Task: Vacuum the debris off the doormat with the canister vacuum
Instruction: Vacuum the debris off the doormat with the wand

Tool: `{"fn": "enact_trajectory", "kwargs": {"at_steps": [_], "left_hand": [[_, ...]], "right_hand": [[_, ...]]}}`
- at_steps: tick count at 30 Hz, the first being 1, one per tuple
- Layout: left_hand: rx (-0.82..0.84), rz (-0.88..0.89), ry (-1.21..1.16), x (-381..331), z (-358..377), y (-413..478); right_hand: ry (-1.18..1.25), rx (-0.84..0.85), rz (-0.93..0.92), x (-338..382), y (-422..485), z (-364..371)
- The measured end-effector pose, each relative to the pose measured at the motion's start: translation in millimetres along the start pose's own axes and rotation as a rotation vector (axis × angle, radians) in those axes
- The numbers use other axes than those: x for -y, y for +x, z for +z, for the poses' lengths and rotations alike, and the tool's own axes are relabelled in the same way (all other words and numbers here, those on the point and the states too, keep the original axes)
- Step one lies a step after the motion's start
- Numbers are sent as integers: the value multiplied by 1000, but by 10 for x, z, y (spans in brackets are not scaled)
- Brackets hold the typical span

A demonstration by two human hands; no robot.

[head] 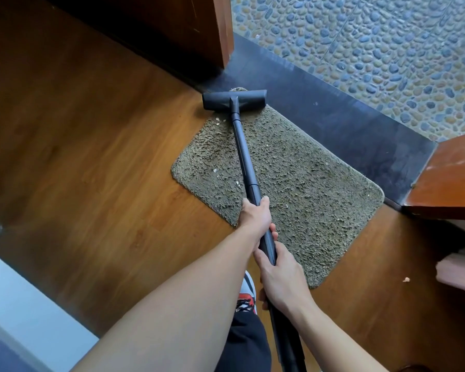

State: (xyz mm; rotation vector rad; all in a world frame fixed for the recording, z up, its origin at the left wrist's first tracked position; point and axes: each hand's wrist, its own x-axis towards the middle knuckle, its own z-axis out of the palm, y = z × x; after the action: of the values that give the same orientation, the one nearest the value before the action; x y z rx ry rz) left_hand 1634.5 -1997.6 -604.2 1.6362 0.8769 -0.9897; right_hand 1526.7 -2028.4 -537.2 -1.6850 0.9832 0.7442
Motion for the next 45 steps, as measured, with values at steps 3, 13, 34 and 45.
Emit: {"fn": "enact_trajectory", "kwargs": {"at_steps": [3, 13, 34, 45], "left_hand": [[-7, 21, 2, -112, 61, 52], [-12, -24, -71, 72, 112, -101], [-54, -90, -86, 1167, 156, -785], [-24, -43, -67, 513, -50, -311]], "right_hand": [[-10, 1, -8, 73, 94, -68], [-103, 50, -25, 14, -95, -209], [-151, 94, 17, -885, -915, -237], [-61, 73, -17, -249, -456, -59]]}}
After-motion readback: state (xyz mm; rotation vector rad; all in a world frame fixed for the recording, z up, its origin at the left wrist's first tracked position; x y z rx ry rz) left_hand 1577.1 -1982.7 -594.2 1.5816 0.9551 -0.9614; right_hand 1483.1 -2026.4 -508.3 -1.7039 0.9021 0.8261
